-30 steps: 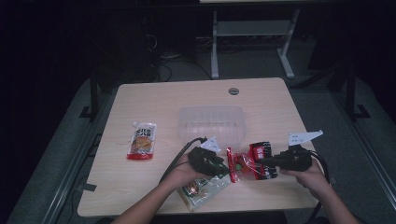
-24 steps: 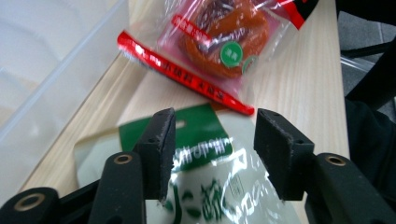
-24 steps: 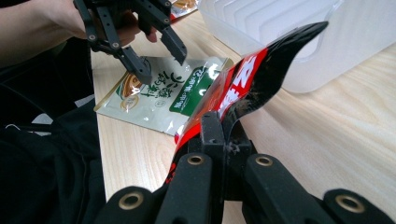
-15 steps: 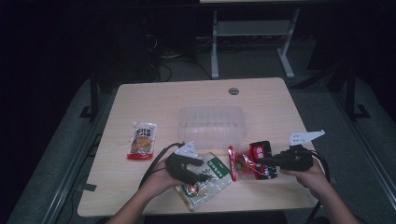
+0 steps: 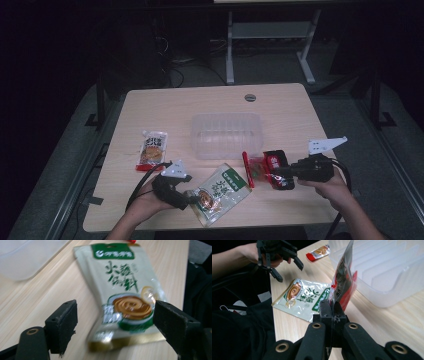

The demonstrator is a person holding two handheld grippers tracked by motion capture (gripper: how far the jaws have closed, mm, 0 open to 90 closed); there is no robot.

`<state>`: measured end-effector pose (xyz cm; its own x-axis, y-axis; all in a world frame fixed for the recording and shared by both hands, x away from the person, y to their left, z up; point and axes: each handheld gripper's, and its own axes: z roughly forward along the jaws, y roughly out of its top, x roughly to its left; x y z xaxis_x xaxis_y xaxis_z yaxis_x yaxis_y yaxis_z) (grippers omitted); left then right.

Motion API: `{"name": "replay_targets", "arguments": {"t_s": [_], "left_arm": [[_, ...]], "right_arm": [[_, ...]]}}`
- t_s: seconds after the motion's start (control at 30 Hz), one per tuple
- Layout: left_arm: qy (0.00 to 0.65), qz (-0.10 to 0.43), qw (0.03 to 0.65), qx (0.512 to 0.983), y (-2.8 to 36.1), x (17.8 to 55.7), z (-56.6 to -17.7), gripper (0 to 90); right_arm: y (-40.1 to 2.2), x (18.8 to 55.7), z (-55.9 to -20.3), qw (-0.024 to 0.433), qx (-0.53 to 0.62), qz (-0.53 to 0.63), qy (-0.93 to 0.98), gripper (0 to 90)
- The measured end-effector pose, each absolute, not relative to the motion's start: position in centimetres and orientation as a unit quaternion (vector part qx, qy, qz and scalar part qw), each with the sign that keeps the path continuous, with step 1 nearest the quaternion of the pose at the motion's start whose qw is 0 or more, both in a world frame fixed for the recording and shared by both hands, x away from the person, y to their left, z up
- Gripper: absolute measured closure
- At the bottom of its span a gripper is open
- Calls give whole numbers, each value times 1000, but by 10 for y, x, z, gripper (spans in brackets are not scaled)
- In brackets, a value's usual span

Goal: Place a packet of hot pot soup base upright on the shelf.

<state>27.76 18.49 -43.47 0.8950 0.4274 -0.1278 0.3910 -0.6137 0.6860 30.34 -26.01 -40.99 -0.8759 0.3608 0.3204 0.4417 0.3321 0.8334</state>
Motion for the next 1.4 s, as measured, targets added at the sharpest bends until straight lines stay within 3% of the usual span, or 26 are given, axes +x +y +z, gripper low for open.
{"name": "replay_targets", "arguments": {"t_s": [0.37,1.4], "left_arm": [[258,42,378,888,214,276,-434,162],[264,52,388,881,222,283,-437,154]], "right_arm": [[-252,304,-391,36,-224,-547,-806,900],[-217,359,-352,-5,-211,-582,-785,900]]}}
